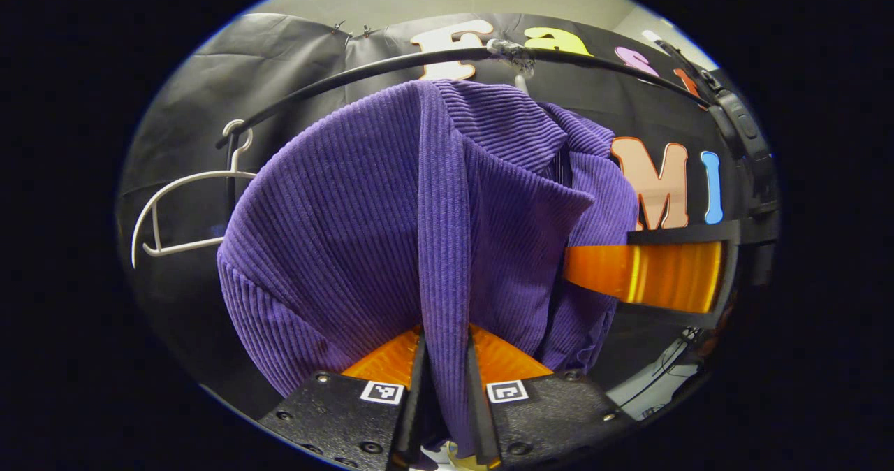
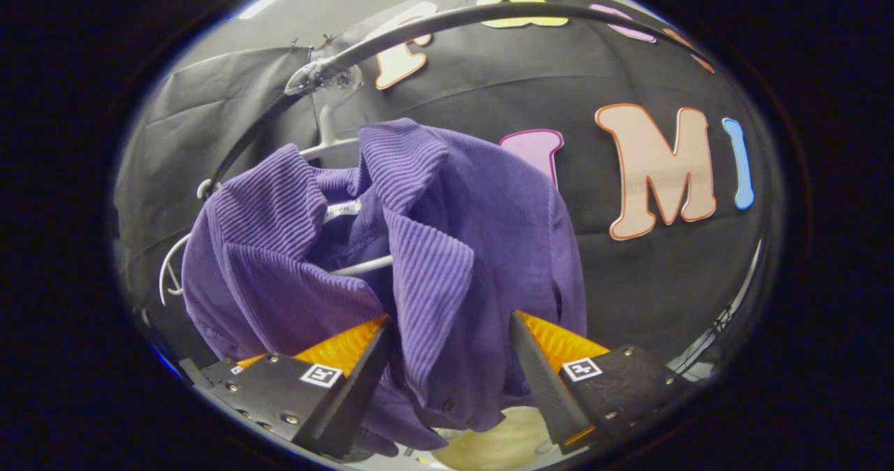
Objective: Grasp the clothes on the hanger with both hands and then place them into the laundry hamper below.
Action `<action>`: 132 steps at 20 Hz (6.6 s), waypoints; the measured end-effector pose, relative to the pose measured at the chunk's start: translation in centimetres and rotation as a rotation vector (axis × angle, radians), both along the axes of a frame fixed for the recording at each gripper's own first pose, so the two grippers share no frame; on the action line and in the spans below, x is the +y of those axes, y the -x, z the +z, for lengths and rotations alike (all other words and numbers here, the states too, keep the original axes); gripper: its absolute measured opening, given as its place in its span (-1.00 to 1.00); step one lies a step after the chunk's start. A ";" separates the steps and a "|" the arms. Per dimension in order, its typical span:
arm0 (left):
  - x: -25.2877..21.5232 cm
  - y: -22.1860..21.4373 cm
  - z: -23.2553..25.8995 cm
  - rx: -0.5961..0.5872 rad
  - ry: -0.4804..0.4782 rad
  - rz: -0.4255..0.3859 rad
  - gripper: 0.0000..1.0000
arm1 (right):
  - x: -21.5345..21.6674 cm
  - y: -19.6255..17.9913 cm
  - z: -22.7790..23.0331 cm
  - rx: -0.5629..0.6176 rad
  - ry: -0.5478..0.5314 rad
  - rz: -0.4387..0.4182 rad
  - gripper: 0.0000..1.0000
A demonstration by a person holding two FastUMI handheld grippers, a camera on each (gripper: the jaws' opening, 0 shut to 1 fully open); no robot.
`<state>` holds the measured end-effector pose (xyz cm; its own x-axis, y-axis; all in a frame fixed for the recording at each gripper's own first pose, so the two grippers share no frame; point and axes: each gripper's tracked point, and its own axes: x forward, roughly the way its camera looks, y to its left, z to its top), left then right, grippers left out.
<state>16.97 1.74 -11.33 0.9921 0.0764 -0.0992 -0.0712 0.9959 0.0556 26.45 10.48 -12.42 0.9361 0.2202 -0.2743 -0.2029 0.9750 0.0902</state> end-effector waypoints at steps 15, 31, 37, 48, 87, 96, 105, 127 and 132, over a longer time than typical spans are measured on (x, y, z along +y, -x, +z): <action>-1.5 8.2 4.6 0.044 0.124 -0.247 -0.99 | 0.0 4.6 3.2 0.019 0.072 -0.012 -0.90; 9.9 13.1 14.6 -0.033 0.084 -0.129 -0.98 | -5.7 2.9 10.0 -0.154 0.207 -0.170 -0.89; 15.3 9.3 19.5 -0.133 0.040 -0.044 -1.00 | -8.2 0.0 10.8 -0.245 0.345 -0.293 -0.90; 15.9 0.7 18.9 -0.151 0.025 -0.079 -0.99 | -10.7 -5.7 11.4 -0.355 0.390 -0.400 -0.90; 17.0 0.6 -3.8 0.138 0.202 -0.122 -0.99 | -13.5 -1.4 -15.7 0.196 0.278 -0.355 -0.89; 15.9 10.7 -1.8 0.120 0.133 -0.076 -0.99 | -11.5 8.4 -11.9 0.141 0.272 -0.286 -0.89; 9.4 16.9 7.1 -0.002 0.116 -0.166 -0.99 | -11.0 16.8 -2.0 -0.009 0.200 -0.289 -0.89; -6.4 10.4 15.1 -0.121 0.165 -0.428 -0.99 | -10.0 16.5 11.3 -0.200 0.078 -0.316 -0.90; -7.0 7.2 10.8 -0.069 0.125 -0.422 -1.00 | -10.6 14.4 7.5 -0.138 0.101 -0.334 -0.90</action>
